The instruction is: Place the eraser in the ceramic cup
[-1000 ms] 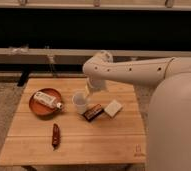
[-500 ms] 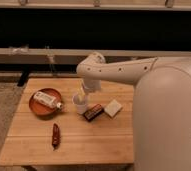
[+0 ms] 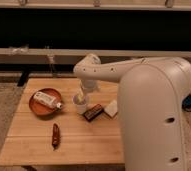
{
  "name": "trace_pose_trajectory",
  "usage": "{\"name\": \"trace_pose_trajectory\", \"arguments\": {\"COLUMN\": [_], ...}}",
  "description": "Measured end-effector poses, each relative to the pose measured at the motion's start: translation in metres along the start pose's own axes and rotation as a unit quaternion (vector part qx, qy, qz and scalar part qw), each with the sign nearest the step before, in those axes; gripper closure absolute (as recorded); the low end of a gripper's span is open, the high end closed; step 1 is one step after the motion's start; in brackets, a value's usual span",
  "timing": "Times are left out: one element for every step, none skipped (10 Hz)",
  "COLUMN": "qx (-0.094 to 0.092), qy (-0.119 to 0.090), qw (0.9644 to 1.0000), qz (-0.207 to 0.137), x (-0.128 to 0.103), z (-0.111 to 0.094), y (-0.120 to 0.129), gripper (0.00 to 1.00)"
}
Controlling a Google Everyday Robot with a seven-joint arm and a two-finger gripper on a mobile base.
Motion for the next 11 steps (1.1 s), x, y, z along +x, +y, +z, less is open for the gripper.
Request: {"name": "trace_pose_trajectory", "arguments": {"qx": [0.002, 0.003, 0.001, 0.001, -0.003, -0.01, -0.016, -0.028, -0.044, -0.052, -0.06], "qy": [0.006, 0.015, 0.022, 0.031, 0.039, 0.043, 0.043, 0.042, 0.037, 0.033, 0.026], "qw": [1.0, 0.9999, 0.9998, 0.9995, 0.9992, 0.999, 0.9989, 0.9987, 0.9983, 0.998, 0.9977], "qz": [0.001, 0.001, 0.001, -0.001, -0.002, -0.004, -0.007, -0.01, -0.013, -0.015, -0.018], "x": [-0.001, -0.001, 0.0, 0.001, 0.001, 0.002, 0.003, 0.004, 0.005, 0.006, 0.007], "z": [0.005, 0.012, 0.017, 0.023, 0.025, 0.024, 0.021, 0.011, -0.007, -0.016, -0.028], "y": [-0.001, 0.001, 0.003, 0.004, 0.006, 0.008, 0.009, 0.012, 0.015, 0.016, 0.018], "gripper": [0.22, 0.32, 0.39, 0.51, 0.62, 0.71, 0.79, 0.88, 0.99, 1.0, 1.0]}}
